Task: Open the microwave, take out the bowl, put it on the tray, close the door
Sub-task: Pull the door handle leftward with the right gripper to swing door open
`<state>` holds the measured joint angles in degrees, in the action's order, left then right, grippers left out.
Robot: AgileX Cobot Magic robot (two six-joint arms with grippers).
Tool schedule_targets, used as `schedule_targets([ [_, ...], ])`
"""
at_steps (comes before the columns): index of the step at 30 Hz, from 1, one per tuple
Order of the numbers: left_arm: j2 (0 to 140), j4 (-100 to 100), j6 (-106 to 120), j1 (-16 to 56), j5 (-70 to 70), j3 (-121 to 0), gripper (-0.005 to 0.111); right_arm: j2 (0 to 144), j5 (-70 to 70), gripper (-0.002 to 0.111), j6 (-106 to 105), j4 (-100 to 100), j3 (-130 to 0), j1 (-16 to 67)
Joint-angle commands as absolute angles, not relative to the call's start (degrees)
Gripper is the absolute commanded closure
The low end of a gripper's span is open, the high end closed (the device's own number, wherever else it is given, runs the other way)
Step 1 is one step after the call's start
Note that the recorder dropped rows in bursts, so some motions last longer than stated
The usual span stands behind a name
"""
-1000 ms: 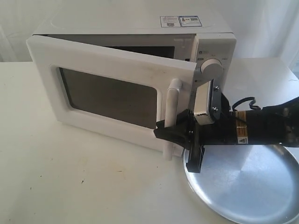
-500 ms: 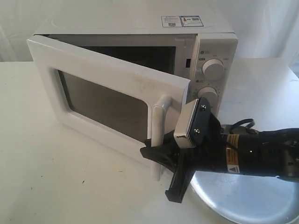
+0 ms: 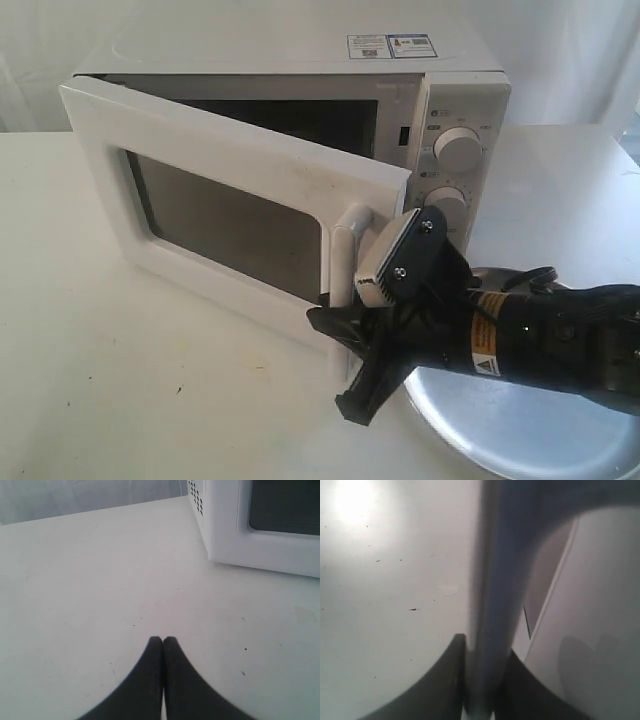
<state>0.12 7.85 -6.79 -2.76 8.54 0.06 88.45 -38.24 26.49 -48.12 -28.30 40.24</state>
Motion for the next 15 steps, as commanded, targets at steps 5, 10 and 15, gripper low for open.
schedule_targets([
  [5,0.0,7.73,-7.15,-2.71,8.52,0.0,0.107,87.3,-32.47,0.042,29.28,-49.11,-26.61,40.21],
  [10,0.0,7.73,-7.15,-2.71,8.52,0.0,0.107,82.0,-21.52,0.059,35.94,-49.11,-26.09,40.21],
  [15,0.0,7.73,-7.15,-2.71,8.52,0.0,0.107,72.21,-5.97,0.086,41.19,-48.56,-23.98,40.21],
])
